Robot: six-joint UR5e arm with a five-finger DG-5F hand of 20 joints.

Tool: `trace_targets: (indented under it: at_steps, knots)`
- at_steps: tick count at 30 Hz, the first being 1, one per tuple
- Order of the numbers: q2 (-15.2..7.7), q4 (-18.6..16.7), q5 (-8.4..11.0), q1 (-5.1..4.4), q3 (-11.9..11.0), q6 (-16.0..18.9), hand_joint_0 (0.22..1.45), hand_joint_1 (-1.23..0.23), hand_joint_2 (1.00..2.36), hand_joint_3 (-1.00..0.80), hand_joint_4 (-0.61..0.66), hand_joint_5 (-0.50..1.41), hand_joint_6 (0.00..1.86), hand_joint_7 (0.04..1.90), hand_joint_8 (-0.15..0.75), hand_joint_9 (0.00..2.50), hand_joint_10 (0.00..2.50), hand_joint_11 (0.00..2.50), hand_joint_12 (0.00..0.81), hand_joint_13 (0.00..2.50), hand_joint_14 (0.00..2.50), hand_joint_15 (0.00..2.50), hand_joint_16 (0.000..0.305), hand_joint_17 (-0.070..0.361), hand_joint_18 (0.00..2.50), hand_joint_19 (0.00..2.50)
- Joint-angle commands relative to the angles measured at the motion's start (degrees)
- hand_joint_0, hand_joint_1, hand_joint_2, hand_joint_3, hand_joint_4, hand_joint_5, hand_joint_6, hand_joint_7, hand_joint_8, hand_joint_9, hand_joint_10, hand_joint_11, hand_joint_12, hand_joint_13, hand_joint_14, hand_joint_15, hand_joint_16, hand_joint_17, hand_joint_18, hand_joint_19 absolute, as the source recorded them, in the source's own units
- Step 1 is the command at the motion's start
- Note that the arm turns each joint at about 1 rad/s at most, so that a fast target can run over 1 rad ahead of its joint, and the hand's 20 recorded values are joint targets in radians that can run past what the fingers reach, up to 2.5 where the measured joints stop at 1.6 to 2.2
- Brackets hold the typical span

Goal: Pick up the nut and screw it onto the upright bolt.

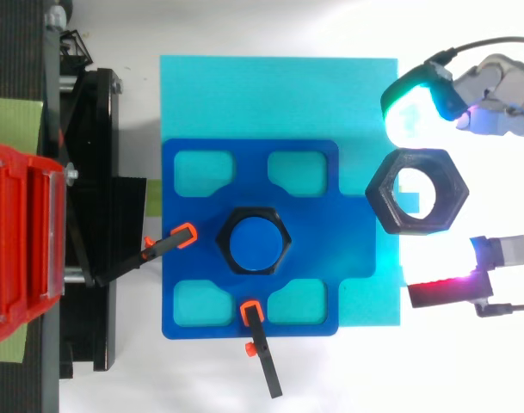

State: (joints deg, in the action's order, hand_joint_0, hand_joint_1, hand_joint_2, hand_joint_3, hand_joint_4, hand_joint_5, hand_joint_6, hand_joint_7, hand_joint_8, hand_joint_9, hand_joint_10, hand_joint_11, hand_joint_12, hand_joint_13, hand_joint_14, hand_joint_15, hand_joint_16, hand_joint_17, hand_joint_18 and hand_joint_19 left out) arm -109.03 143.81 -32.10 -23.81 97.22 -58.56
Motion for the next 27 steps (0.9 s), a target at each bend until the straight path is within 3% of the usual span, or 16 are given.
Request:
trace_targets:
  at_steps: [1, 3, 6, 9, 14, 18, 23, 27]
  knots:
    - [0.48, 0.16, -3.50, 1.22, -1.33, 0.02, 0.60, -0.70, 1.00, -0.50, 0.25, -0.14, 0.50, 1.40, 0.329, 0.76, 0.00, 0.10, 0.381, 0.87, 0.00, 0.14, 0.039, 0.088, 0.68, 0.39]
    - [0.48, -0.11, -4.81, 1.84, -1.86, 0.02, 0.60, -0.70, 1.00, -0.50, 0.25, -0.14, 0.50, 1.40, 0.329, 0.76, 0.00, 0.10, 0.384, 0.87, 0.00, 0.14, 0.039, 0.088, 0.68, 0.38]
    - [0.39, -0.64, -8.33, 3.25, -2.65, -0.07, 0.60, -0.70, 1.00, -0.50, 0.25, -0.14, 0.50, 1.40, 0.329, 0.76, 0.00, 0.10, 0.383, 0.87, 0.00, 0.14, 0.039, 0.088, 0.68, 0.38]
    - [0.39, -3.36, -12.37, 4.74, -3.09, -0.59, 0.59, -0.70, 1.00, -0.50, 0.24, -0.14, 0.50, 1.40, 0.330, 0.76, 0.00, 0.10, 0.382, 0.86, 0.00, 0.13, 0.040, 0.089, 0.69, 0.38]
    - [-0.05, -7.23, -16.68, 6.15, -3.18, -3.05, 0.59, -0.70, 1.00, -0.50, 0.25, -0.14, 0.50, 1.40, 0.330, 0.76, 0.00, 0.10, 0.384, 0.87, 0.00, 0.14, 0.040, 0.089, 0.68, 0.40]
    - [-0.57, -9.34, -18.44, 6.59, -3.27, -4.55, 0.59, -0.70, 1.00, -0.50, 0.25, -0.14, 0.50, 1.39, 0.332, 0.76, 0.00, 0.11, 0.386, 0.87, 0.00, 0.14, 0.040, 0.089, 0.69, 0.41]
    - [-2.86, -8.55, -20.55, 6.94, -5.73, -4.81, 0.59, -0.69, 1.00, -0.50, 0.24, -0.14, 0.50, 1.40, 0.331, 0.77, 0.00, 0.11, 0.386, 0.87, 0.00, 0.13, 0.040, 0.090, 0.69, 0.39]
    - [-4.44, -8.11, -20.55, 7.11, -7.13, -4.72, 0.59, -0.70, 1.00, -0.50, 0.25, -0.14, 0.50, 1.39, 0.330, 0.77, 0.00, 0.11, 0.385, 0.86, 0.00, 0.13, 0.041, 0.091, 0.68, 0.38]
